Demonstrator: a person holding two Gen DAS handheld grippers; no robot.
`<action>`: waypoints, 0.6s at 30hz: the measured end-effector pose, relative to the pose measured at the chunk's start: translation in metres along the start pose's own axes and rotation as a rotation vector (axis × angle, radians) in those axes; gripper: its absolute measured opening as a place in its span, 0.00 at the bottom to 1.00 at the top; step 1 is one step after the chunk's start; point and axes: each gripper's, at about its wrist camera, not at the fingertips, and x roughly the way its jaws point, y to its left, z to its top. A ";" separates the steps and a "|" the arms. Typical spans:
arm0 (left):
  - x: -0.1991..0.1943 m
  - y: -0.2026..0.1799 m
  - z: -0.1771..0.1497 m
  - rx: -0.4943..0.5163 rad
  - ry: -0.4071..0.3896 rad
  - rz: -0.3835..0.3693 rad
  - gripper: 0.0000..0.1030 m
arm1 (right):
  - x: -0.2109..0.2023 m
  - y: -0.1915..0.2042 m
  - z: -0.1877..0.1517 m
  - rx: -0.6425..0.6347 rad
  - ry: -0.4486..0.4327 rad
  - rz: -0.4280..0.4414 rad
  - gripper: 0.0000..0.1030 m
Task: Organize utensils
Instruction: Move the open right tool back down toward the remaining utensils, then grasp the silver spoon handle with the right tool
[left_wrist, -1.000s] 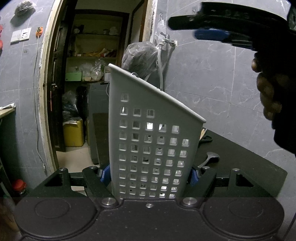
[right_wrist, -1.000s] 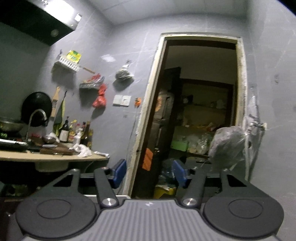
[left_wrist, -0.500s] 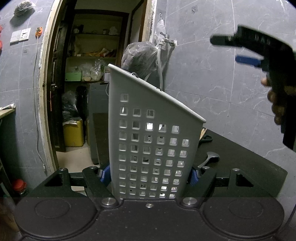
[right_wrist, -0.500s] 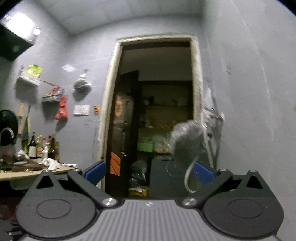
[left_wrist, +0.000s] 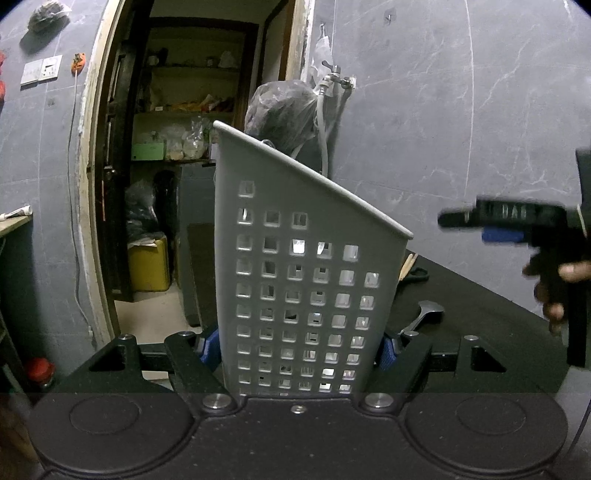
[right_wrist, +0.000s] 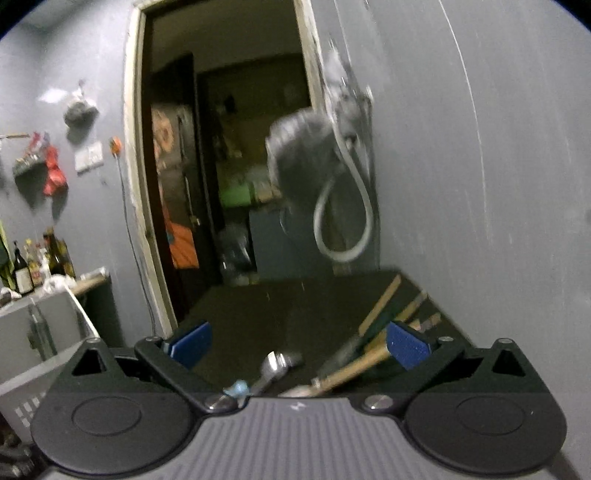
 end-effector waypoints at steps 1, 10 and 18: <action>0.000 0.000 0.001 0.001 0.001 0.001 0.75 | 0.003 -0.002 -0.005 0.011 0.024 -0.007 1.00; 0.002 0.000 0.002 0.005 0.004 0.003 0.75 | 0.016 0.002 -0.050 0.027 0.183 -0.072 1.00; 0.002 0.000 0.002 0.005 0.004 0.003 0.75 | 0.055 0.037 -0.058 -0.222 0.270 -0.197 1.00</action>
